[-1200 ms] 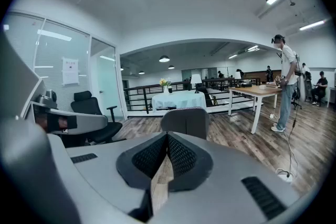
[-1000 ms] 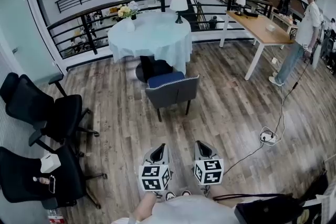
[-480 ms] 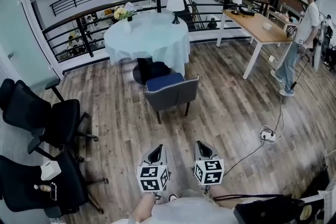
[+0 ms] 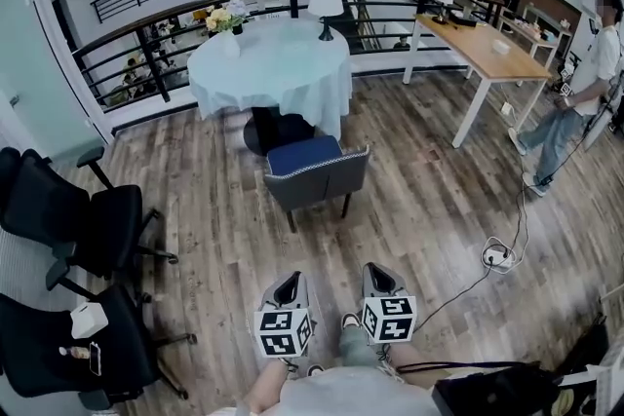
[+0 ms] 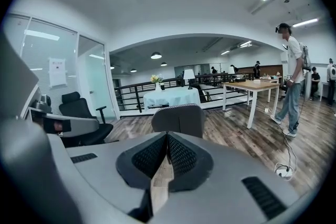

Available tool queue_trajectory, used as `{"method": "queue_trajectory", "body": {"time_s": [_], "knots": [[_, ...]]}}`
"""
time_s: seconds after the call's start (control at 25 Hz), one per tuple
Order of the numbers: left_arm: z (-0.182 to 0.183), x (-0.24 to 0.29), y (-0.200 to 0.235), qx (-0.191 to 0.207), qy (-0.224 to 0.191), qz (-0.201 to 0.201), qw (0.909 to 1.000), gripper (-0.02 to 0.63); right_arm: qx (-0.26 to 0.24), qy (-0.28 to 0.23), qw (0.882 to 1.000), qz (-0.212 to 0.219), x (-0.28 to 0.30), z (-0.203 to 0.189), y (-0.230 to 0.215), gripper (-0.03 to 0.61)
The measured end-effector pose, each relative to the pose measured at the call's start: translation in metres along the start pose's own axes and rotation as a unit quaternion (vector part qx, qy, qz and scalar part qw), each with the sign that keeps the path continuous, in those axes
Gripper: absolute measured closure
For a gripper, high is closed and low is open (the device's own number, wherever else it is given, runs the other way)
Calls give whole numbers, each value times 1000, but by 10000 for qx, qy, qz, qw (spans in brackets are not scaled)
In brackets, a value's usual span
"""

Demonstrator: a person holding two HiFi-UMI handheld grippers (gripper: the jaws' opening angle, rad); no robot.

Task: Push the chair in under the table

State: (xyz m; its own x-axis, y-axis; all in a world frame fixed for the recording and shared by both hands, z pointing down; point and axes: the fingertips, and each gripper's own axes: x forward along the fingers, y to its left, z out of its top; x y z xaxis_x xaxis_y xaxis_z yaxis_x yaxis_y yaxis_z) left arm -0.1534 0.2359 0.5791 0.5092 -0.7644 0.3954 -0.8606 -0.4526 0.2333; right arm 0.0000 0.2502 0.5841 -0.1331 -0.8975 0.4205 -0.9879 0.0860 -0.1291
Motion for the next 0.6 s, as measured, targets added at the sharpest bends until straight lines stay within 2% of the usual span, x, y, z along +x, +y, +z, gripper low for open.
{"method": "queue_trajectory", "body": {"time_s": [0.32,0.6], "knots": [[41,55,-2,-53,-145,251,9996,609,-30,113,9996,267,51,34,-32,560],[54,97,-9,-97,-113,365,9992,609,-84,127,9992,380,82,55,-61,560]]}}
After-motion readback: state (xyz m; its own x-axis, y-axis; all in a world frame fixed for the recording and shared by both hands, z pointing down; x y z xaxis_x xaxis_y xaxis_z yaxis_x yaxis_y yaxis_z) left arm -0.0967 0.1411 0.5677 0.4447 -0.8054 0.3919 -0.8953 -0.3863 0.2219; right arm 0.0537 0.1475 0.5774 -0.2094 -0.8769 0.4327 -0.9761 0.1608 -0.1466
